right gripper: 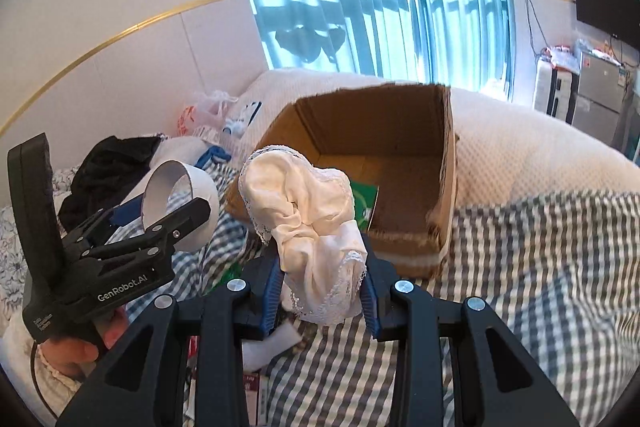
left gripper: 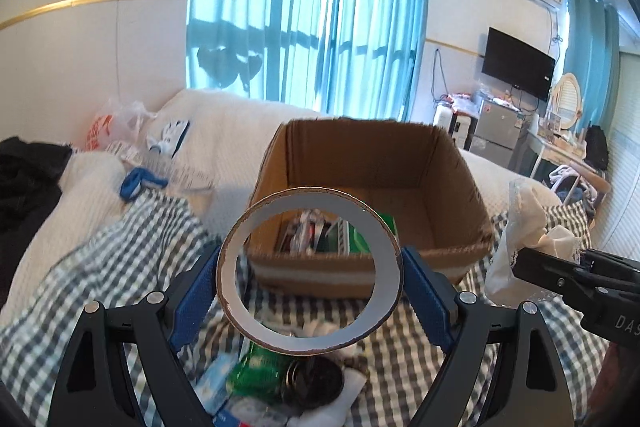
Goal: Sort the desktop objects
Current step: 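Carry the tape roll in the left tool and cloth in the right tool to the cardboard box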
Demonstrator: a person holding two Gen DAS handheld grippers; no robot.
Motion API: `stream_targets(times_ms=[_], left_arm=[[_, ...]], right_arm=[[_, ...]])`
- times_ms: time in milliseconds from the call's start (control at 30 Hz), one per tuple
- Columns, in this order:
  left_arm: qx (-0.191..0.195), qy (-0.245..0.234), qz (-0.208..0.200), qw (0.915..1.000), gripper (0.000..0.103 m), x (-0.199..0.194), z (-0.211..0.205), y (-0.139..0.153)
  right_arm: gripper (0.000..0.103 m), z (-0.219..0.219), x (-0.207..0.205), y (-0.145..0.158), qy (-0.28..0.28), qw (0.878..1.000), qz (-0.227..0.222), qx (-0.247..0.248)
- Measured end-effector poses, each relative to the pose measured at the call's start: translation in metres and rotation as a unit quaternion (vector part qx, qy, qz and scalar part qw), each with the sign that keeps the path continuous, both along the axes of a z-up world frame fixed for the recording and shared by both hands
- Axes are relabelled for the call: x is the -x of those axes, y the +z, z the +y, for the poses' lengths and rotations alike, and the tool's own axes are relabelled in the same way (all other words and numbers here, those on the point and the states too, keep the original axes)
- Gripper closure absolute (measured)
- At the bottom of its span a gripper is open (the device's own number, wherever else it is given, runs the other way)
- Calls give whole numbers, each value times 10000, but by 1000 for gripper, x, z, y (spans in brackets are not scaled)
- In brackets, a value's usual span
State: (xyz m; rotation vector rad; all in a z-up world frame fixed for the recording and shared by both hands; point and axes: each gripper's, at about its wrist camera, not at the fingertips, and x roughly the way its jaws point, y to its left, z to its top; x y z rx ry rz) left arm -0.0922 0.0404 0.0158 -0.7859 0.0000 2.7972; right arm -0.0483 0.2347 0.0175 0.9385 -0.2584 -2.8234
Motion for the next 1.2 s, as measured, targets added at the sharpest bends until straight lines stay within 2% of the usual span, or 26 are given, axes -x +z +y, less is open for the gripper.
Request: stream_targets(times_ms=[233,367,600,867,1100,1200], left_arm=[[203,50,165,9996,14,27,13,13],[195,6,175,9997,14,42,18,17],[80,-123,-33,9999,14,76,24,18],[166,-357,-355,9986,14,115,40,4],[-19,-320,-534,9981,14,153,47,-9],[-59,-268,-587,9979,14,171,51,-17]], right_arm=[[70,11,29,11,2,10000,61,44],[70,20,47,13,20,9999,3,165],[70,37,83,15,-28,9995,-116,291],[70,44,136,1,-218,9991,-368,60],[70,51,183,-23,-314,9980,-541,-88],[70,56,193,-31,-564,9967,-453,-358]])
